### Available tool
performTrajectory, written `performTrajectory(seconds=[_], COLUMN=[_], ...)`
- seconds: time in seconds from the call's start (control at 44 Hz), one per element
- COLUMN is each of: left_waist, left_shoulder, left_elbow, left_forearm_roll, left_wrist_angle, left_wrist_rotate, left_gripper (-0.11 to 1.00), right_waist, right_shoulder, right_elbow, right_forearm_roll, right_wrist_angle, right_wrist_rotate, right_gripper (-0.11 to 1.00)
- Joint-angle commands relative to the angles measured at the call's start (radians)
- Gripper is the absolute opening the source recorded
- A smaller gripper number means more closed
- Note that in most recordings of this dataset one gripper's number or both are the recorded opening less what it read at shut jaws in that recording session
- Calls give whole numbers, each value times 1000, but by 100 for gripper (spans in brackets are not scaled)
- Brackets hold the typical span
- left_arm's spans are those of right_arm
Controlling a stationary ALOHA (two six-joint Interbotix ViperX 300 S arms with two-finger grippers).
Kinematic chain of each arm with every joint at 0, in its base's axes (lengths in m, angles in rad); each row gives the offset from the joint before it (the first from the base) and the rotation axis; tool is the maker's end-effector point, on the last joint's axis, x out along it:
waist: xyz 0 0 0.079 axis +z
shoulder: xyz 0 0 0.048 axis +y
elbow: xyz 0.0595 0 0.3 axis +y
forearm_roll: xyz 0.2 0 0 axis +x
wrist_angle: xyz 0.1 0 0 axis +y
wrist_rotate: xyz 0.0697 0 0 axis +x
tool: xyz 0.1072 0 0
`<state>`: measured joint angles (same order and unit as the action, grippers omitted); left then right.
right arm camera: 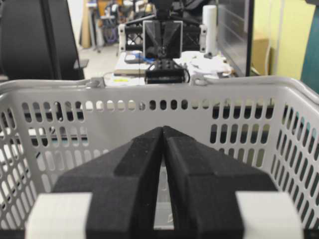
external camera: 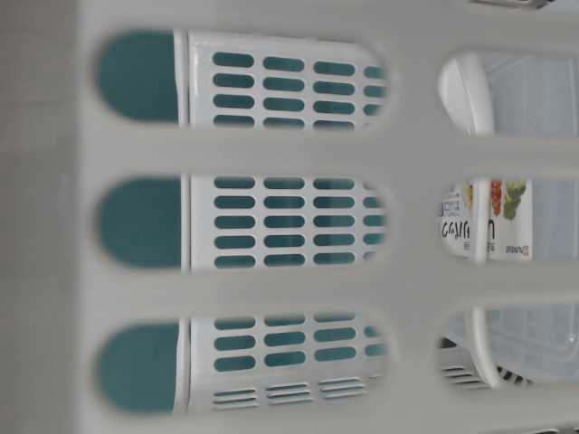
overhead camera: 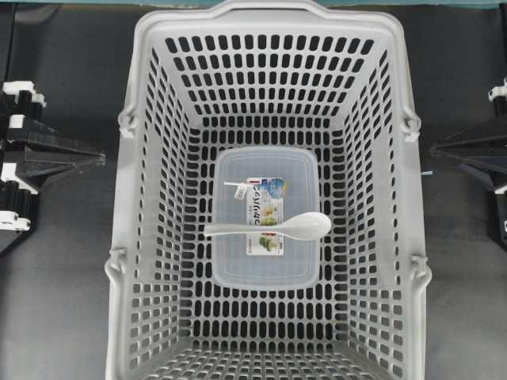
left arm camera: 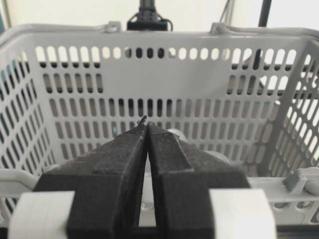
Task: Pick up the chinese spoon from the shopping basket with the left arm.
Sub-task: 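Move the left gripper down into the basket toward the white spoon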
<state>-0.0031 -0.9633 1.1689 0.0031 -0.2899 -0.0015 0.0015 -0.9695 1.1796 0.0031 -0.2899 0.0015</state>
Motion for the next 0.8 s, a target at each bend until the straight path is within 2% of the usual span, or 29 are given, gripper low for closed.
performTrajectory(seconds=[0.0, 0.091, 0.341, 0.66, 0.774], left_waist=[-2, -2, -17, -64, -67], left_shoulder=[5, 12, 114, 403, 509], left_elbow=[-55, -114, -330, -589, -673], left_forearm_roll=[41, 41, 41, 41, 41], left_wrist_angle=[51, 150, 436, 658, 726], left_wrist_rotate=[-11, -12, -12, -6, -11], left_gripper=[6, 0, 0, 0, 0], right_waist=[2, 2, 2, 2, 2], right_shoulder=[11, 11, 9, 8, 8], right_elbow=[-9, -6, -8, -8, -8], right_forearm_roll=[5, 5, 6, 6, 6], right_wrist_angle=[-6, 11, 48, 81, 89], right_wrist_rotate=[3, 6, 12, 12, 14], right_gripper=[0, 0, 0, 1, 8])
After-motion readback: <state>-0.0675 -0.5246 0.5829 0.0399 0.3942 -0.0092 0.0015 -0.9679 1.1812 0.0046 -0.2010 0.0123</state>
